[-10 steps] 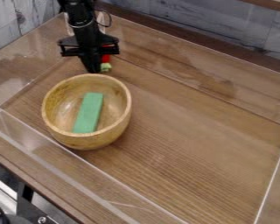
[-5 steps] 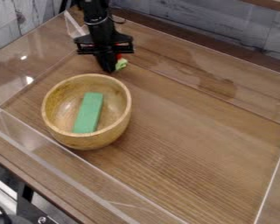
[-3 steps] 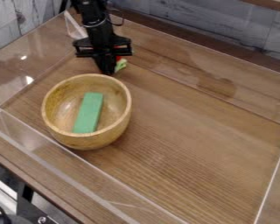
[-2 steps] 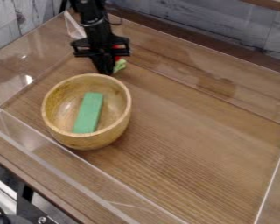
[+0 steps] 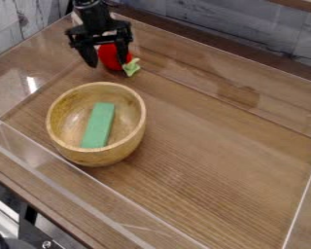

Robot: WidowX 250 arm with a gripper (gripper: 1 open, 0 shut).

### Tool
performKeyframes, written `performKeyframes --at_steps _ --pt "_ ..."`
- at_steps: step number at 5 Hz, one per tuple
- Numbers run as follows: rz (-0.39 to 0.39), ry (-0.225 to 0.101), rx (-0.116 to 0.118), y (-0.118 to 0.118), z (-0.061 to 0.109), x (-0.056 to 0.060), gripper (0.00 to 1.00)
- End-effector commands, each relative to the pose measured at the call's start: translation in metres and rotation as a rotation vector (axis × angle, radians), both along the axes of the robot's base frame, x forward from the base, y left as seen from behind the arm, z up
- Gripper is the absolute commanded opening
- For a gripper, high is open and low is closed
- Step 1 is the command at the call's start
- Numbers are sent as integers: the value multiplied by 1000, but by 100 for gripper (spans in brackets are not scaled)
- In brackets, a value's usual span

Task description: Move the red fruit to the left side of the table

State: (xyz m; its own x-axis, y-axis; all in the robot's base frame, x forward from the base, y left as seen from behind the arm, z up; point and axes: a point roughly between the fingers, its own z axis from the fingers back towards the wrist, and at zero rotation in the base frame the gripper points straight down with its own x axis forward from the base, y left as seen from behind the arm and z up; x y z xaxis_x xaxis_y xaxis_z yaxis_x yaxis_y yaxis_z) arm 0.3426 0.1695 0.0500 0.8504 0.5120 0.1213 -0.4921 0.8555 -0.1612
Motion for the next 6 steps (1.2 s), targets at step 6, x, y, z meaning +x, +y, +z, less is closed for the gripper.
performKeyframes --at_steps 6 --pt "-166 -75 15 16 71 -15 100"
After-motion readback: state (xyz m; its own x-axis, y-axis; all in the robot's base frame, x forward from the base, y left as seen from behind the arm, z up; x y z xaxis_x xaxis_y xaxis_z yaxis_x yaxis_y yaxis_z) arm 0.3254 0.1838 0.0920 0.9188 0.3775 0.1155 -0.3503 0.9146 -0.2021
